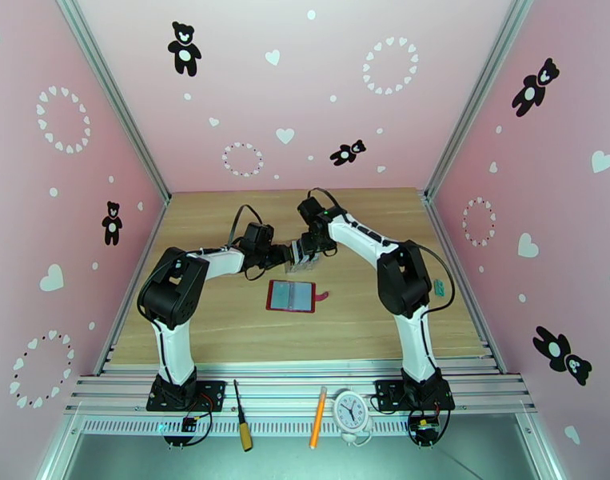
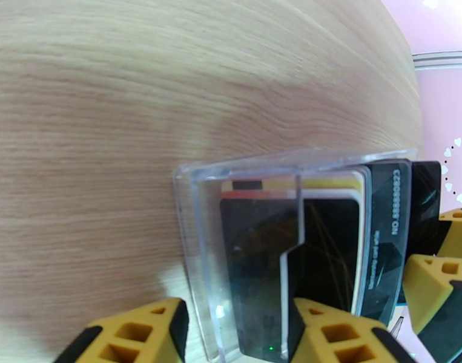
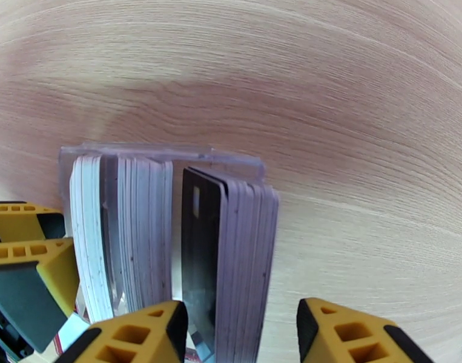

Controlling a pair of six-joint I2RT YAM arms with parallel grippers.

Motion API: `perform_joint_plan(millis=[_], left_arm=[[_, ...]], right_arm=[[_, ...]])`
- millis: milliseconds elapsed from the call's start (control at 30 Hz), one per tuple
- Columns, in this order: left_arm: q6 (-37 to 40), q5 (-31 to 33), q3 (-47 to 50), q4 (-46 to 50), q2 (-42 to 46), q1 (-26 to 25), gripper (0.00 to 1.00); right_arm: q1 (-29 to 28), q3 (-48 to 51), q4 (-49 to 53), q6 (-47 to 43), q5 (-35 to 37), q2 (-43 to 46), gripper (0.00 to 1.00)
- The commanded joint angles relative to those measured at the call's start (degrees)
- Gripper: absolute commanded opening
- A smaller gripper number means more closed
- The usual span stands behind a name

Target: Put the credit cards into the card holder

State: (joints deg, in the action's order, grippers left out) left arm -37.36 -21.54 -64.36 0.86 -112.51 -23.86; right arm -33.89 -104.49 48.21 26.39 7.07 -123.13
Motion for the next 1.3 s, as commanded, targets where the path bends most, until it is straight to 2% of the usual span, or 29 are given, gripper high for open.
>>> perform_joint_plan(millis=[0,633,1267], left_arm=[[0.1,0.1,-1.0,2.7,-1.8,0.7,0.49],[0.1,-0.4,-1.2,3.0,-1.8,0.8,0.49],[-0.1,-0.4,-1.2,3.4,-1.6,0.9,0.49]], right_arm=[[0.3,-2.3,1.7,-0.7,1.4,-1.7,0.54],[1.4,-5.9,3.3,-2.0,2.2,-4.8,0.53],[1.7,-7.0,5.5,-2.9,4.8,-2.6,0.49]])
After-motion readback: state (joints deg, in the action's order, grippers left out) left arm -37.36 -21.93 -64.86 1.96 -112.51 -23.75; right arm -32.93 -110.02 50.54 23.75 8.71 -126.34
